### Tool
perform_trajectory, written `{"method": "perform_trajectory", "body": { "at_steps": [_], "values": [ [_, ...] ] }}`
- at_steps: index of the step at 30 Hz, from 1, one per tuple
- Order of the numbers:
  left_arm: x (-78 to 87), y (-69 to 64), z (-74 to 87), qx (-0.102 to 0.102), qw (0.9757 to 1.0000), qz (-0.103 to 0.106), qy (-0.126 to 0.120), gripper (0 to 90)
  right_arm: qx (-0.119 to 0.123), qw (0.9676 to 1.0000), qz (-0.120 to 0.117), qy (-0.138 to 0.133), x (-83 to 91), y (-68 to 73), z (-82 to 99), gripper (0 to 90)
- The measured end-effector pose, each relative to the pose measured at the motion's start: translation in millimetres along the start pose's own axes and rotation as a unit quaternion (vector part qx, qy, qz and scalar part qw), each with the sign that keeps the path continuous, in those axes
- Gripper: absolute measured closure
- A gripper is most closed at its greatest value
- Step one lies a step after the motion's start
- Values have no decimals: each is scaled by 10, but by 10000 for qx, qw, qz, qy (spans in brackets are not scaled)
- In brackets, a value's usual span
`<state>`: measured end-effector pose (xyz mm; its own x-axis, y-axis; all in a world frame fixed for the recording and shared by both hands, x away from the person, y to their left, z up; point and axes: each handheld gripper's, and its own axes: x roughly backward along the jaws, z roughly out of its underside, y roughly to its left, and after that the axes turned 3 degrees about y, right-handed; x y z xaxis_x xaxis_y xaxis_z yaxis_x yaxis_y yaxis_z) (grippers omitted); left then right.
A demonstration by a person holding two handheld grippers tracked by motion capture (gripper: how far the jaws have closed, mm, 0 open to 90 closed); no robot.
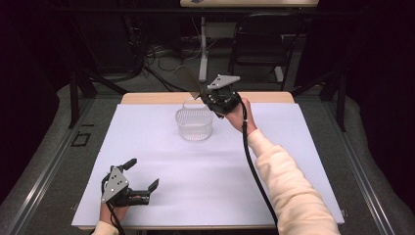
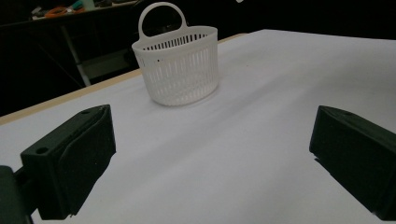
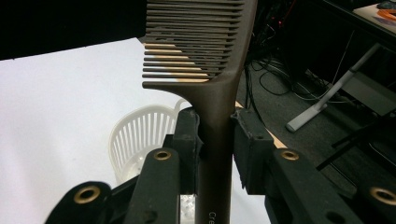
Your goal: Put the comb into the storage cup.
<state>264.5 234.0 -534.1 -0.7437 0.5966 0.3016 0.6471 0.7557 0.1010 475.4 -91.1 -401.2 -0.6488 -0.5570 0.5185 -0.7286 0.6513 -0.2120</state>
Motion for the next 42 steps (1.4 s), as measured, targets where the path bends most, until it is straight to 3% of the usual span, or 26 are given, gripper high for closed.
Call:
{"method": "perform_trajectory", "body": {
  "at_steps": [10, 42],
  "values": [
    [9, -2, -2, -8, 10000, -6, -27, 3, -68, 9999, -13, -85, -88, 11, 3, 725],
    [6, -6, -9, -51, 10000, -16, -18, 3, 100, 9981, -70, -606, -253, 70, -49, 726]
  ]
}}
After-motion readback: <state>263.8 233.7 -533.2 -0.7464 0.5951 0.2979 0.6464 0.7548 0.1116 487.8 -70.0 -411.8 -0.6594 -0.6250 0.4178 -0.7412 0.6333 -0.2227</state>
